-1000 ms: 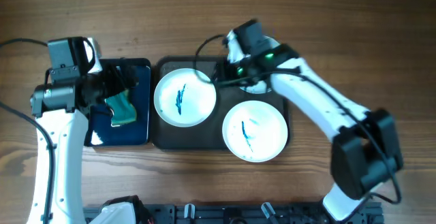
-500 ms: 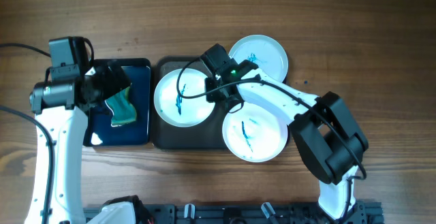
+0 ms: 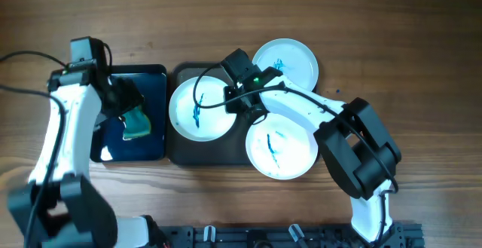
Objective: Clean dirty plates on tray and stack at the side
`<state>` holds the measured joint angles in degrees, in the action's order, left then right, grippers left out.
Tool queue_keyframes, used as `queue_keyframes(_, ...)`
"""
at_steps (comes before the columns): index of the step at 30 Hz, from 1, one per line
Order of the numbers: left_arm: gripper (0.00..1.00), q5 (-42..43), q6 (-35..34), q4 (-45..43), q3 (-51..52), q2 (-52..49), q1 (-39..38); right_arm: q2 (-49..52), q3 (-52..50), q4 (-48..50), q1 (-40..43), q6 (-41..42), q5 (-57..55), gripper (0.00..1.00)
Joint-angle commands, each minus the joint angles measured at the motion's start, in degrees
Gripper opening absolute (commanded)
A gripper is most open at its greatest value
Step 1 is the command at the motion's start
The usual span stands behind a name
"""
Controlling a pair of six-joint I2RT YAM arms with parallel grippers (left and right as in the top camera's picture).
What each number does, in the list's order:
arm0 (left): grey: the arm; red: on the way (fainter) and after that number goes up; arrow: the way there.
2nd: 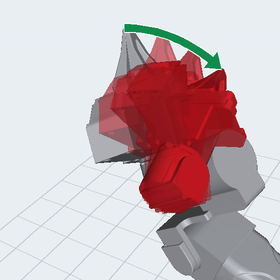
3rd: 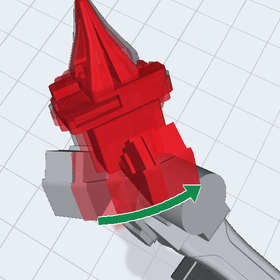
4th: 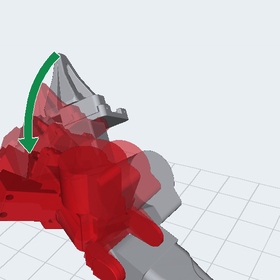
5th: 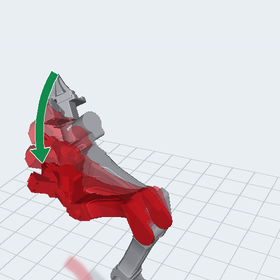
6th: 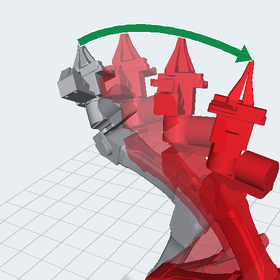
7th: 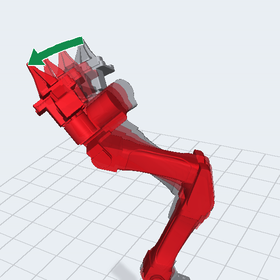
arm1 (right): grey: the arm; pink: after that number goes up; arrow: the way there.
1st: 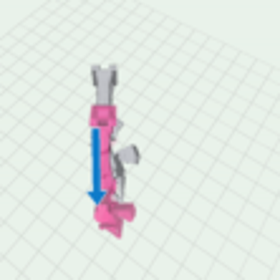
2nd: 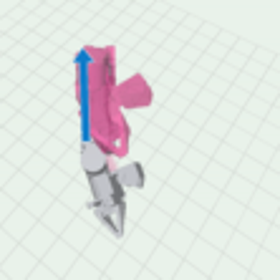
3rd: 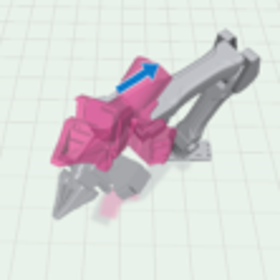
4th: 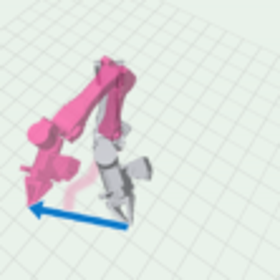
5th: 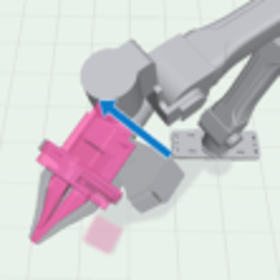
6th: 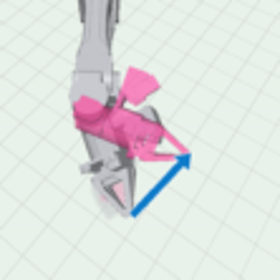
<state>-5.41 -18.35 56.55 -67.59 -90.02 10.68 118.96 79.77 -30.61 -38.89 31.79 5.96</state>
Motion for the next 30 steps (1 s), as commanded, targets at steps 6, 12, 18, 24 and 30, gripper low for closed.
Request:
queue_keyframes(6,0.66,3.5,-0.1,-4.0,-1.0,-12.3,0.2,1.6,0.8,0.6,-0.2,-1.4,1.5,0.04)
queue_keyframes(12,0.33,3.4,3.1,-7.2,-1.0,-15.3,0.0,1.6,0.8,0.7,-0.2,-1.4,1.6,0.04)
queue_keyframes(18,0.46,2.4,5.8,-9.3,-0.8,-15.8,-1.4,1.6,0.8,1.0,-0.2,-1.4,1.6,0.05)
queue_keyframes(24,0.49,0.8,4.3,-8.3,0.8,-15.9,-1.6,1.6,0.8,1.0,-0.2,-1.4,1.6,0.04)
queue_keyframes(30,0.35,0.8,2.9,-8.2,4.1,-15.9,-1.6,1.6,0.8,1.4,-0.2,-1.4,1.6,0.05)
